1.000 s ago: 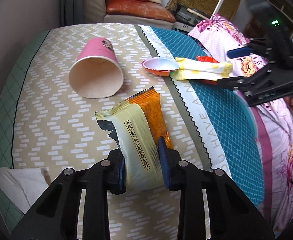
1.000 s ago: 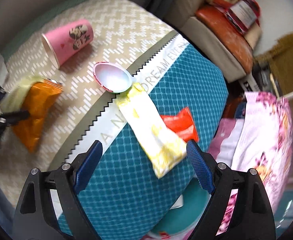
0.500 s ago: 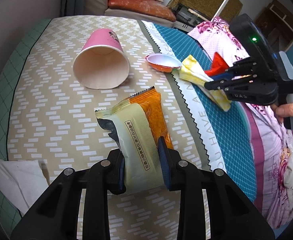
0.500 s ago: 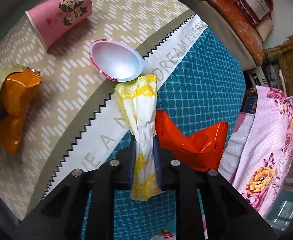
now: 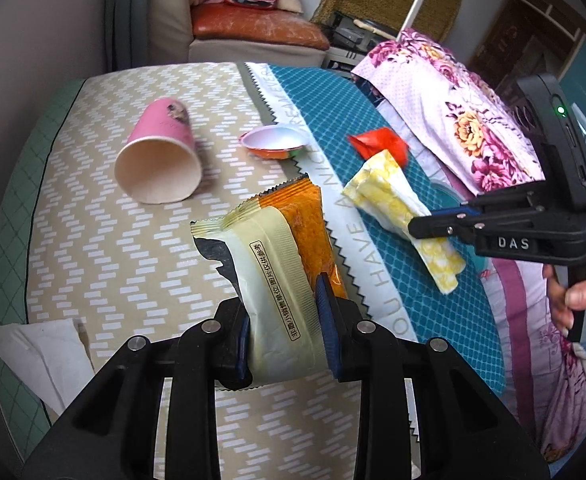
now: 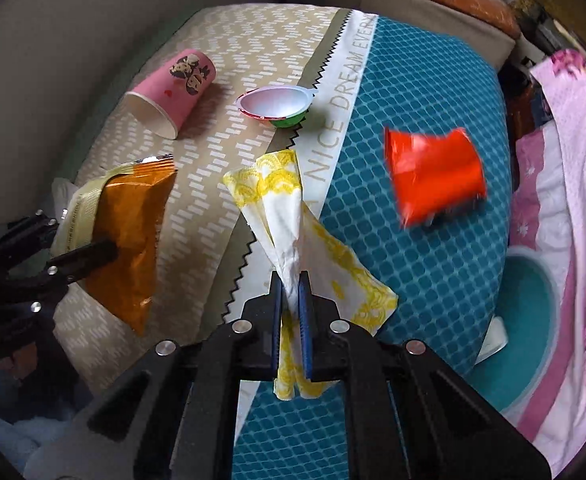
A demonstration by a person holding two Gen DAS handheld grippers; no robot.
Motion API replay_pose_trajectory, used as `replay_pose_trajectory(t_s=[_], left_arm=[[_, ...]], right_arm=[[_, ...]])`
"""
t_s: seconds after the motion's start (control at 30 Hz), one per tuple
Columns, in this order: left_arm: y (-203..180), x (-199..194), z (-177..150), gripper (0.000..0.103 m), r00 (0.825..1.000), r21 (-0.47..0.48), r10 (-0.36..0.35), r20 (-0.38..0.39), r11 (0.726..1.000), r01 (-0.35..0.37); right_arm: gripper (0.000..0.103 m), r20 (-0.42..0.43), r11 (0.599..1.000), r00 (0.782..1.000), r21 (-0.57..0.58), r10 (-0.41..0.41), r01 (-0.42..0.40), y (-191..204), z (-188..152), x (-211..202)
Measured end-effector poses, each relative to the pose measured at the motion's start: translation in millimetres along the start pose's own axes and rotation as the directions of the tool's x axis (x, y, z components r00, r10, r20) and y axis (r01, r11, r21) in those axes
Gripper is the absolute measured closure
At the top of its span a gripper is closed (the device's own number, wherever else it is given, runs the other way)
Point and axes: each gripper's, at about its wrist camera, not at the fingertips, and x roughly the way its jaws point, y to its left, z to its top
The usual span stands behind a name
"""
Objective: Collect trash
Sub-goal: 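Carry the snack packet and tissue wrapper over the wastebasket with both tools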
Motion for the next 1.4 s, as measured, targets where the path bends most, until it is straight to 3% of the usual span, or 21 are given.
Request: replay_pose_trajectory(t_s=[0.23,0.83,1.4], left_arm=[[-36.4,6.4,8.5,0.074,1.0,0.062,-0.006,-0.009,0.998,0.006],[-142.9,43.3,39.7,0.074,0.999,0.238,-0.008,-0.04,0.971,0.018],[-247.3,96.8,82.3,0.074,0.996,0.38,-0.055,-0.068,0.922,0.077]], right_arm=[[0.095,0.132,0.982,0.987,0.152,0.092,-0.112,-28.3,-33.4,-28.5],[0.095,0.362,0.896,0.928,0.376,0.09,-0.234,-119.2,-108.4,-76.9],[0.095,0.475,0.813,0.879,0.527,-0.041,-0.247,-211.0,-157.9,-113.4]])
